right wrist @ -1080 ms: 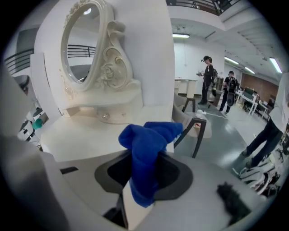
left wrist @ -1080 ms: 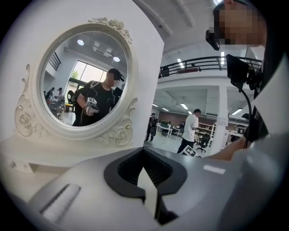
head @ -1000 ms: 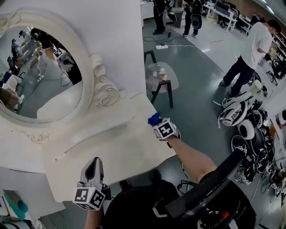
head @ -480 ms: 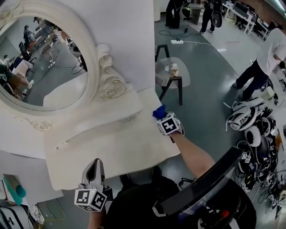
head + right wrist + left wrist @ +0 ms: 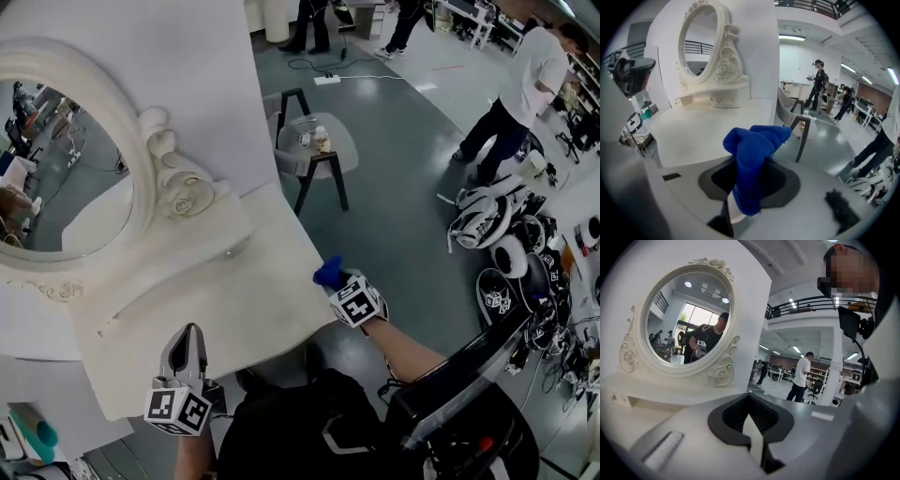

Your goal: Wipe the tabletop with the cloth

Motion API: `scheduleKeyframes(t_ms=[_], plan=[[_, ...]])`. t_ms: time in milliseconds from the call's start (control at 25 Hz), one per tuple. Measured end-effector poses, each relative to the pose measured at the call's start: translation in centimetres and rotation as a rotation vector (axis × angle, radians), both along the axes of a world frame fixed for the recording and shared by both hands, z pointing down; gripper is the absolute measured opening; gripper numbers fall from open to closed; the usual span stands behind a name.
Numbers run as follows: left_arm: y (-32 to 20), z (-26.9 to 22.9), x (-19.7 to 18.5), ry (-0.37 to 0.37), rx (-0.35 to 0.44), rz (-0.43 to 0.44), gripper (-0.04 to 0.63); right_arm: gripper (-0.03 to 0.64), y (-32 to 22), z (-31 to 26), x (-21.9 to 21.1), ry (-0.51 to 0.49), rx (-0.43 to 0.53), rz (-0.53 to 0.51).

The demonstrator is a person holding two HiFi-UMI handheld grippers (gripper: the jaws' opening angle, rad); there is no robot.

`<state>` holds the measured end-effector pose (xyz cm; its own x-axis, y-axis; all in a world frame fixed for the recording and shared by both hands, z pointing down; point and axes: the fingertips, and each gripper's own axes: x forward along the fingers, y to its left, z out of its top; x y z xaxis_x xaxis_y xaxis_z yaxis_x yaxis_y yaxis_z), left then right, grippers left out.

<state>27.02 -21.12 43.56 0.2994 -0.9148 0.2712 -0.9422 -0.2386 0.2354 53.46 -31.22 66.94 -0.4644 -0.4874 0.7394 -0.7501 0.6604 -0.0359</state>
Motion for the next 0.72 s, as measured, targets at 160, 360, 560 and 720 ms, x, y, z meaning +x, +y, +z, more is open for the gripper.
scheduleKeyframes(t_ms=[160,360,560,720], plan=[[-0.7,-0.7,0.2,-0.01,0.013,0.038,0.008,0.13,3.2,-0.3,1.3,0.034,0.02,-0.015],[-0.2,-1.1,-1.1,0.013,0.037,0.059,0.008,0.13,5.4,0.5,3.1,0.08,0.015,0.056],[1.9,-1.0,-5.5,0.016,0.061,0.065,0.008,0.13,7.1,-0.7,4.3,0.021,0.014,0.229],[3.7,-1.7,-10.4,0.017,0.09,0.043,0.008,0.13,6.6,-7.5,-0.8,-0.151,0.158,0.271]])
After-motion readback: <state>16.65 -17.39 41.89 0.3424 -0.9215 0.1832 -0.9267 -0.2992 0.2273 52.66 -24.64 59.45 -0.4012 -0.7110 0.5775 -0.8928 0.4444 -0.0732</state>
